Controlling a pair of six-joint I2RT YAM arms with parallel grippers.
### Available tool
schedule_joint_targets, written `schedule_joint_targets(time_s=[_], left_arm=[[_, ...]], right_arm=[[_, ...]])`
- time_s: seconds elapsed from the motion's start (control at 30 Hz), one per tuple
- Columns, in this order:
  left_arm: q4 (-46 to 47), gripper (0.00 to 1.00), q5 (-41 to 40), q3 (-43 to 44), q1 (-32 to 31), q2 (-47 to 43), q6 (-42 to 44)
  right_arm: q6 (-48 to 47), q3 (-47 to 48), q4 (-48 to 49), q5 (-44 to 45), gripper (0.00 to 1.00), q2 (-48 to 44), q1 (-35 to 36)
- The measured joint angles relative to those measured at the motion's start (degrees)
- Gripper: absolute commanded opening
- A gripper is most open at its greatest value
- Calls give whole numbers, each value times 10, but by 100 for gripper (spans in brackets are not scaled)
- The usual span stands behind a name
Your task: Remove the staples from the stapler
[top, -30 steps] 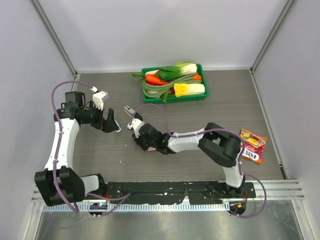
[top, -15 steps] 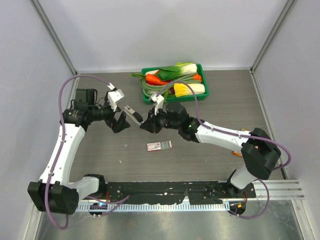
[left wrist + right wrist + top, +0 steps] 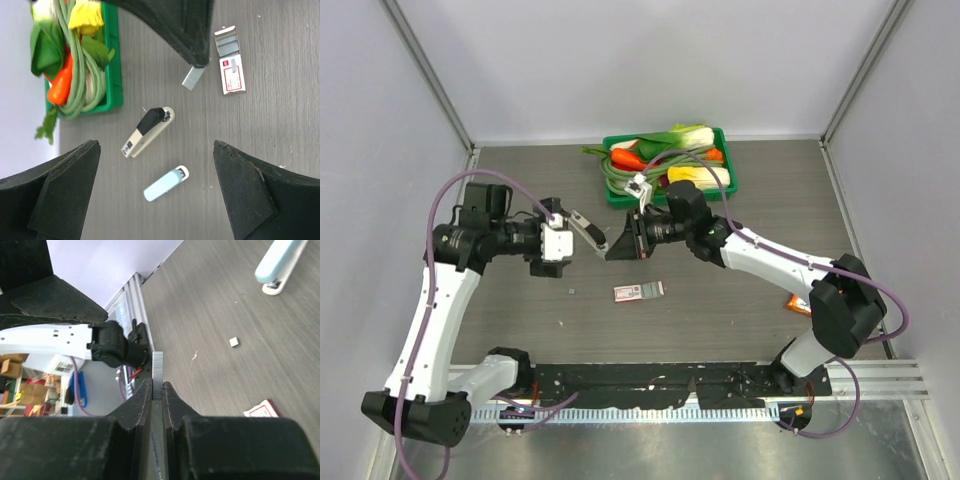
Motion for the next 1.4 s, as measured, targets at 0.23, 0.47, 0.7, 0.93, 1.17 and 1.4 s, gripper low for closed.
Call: schedule_joint_targets(time_s=[0.23,0.47,0.7,0.93,1.17,1.4], left_arm=[[-47,82,9,-35,-21,-54,148],[-64,65,15,-59,-37,-38,198],[-64,63,18,-59,-56,-2,214],[-63,63,13,-58,-66,19,224],[-59,49,9,-46,-73,31,224],[-61,33,6,-23,-83,46,225]], right_arm=[[37,2,3,-66,5,4,-2],[80,2,45,-95,4,10,-2],[106,7,71,-107,3,34,-1],[112,24,72,-116,3,55,-1],[112,40,75,-127,2,63,2],[111,56,70,-137,2,82,5]])
